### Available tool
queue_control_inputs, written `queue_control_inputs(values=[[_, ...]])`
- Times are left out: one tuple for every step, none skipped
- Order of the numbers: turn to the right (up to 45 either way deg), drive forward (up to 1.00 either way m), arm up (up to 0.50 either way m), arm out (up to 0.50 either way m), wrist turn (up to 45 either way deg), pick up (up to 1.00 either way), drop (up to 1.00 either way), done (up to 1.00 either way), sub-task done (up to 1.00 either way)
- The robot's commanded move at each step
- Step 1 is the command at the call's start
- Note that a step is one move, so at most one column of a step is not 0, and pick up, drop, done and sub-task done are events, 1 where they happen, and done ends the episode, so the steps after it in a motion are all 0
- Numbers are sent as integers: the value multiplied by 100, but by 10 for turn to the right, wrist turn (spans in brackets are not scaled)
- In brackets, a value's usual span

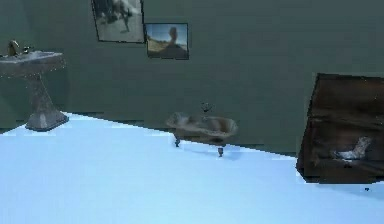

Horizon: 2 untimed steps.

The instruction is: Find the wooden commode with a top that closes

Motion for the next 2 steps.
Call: queue_control_inputs(values=[[150,0,0,0,0,0,0,0,0],[0,100,0,0,0,0,0,0,0]])
